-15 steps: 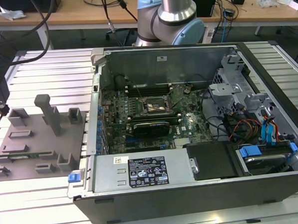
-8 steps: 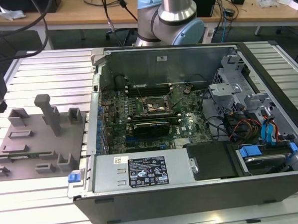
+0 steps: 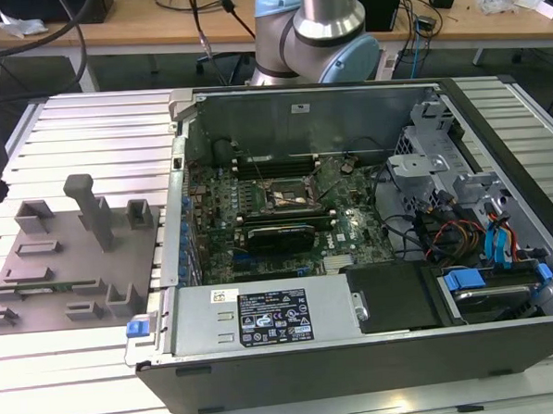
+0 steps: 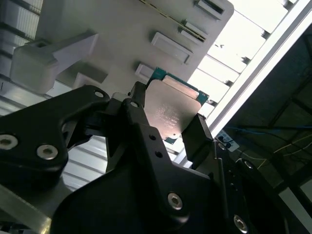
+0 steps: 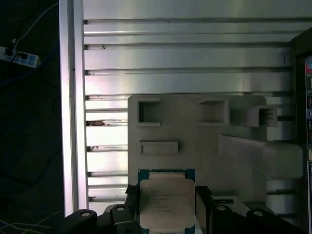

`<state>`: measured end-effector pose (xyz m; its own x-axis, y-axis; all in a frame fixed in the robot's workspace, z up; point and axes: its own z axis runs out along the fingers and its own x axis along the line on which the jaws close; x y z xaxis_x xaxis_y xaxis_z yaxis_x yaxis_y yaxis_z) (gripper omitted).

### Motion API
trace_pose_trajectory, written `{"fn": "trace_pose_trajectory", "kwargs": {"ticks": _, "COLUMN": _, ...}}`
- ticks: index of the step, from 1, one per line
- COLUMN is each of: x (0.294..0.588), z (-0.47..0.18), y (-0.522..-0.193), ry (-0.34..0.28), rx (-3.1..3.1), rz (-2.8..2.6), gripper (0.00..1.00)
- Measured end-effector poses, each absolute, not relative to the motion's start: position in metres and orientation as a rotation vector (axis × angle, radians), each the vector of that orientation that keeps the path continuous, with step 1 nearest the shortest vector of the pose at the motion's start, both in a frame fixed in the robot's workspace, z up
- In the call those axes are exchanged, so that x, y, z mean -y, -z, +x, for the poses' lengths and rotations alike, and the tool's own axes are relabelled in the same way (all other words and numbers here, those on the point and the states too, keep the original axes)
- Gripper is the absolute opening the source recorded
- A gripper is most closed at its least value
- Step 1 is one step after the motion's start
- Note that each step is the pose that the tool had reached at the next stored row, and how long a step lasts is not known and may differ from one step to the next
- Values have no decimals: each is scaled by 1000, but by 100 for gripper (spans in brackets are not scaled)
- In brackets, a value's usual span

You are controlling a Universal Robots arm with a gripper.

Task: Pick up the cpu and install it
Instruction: 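Pick up the cpu and move it towards the insertion slot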

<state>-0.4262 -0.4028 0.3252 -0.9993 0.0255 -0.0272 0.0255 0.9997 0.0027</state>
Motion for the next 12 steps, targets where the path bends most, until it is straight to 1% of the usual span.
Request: {"fn": "trace_pose_trajectory", "kwargs": {"ticks": 12, "x": 403, "z": -426, "y": -352, "ry": -4, "rx": -3114, "rz": 40, "gripper": 55}}
